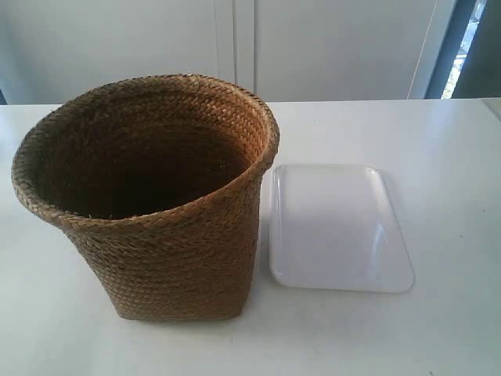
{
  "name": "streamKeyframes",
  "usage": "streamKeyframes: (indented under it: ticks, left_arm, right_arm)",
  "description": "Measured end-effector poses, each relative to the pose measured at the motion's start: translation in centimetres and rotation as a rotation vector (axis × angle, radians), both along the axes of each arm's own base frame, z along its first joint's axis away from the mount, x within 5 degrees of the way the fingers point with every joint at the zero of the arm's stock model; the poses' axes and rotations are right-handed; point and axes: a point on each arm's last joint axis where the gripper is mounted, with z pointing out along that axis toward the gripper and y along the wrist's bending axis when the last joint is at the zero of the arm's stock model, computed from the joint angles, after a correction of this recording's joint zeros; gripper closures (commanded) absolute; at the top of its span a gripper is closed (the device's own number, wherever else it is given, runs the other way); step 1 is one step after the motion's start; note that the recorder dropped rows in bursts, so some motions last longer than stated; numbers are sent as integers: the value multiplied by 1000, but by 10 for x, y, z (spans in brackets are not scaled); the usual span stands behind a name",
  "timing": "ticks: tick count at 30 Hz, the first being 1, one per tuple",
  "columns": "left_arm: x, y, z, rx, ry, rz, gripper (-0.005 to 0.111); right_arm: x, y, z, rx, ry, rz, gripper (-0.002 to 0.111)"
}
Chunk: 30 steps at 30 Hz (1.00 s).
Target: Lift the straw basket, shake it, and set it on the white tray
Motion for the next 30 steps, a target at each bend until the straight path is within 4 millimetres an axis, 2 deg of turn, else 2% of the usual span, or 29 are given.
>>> streamKeyframes:
  ticks: [3, 6, 12, 23, 30]
  left_arm:
    - [-7, 4, 12, -50, -160, 25, 107]
    - [-10, 6, 16, -311, -266, -81, 107]
    - [-14, 8, 21, -365, -348, -102, 107]
    - [-21, 11, 29, -355, -471, -86, 107]
    - [-22, 13, 29, -318, -475, -32, 107]
  right_arm:
    - [-12, -3, 9, 35, -167, -10, 108]
    - [-17, -7, 11, 89, -224, -18, 108]
    - [-7, -15, 4, 256, -108, 51, 108]
    - [5, -12, -6, 210, 79, 17, 108]
    - [6, -5, 15, 171, 234, 80, 108]
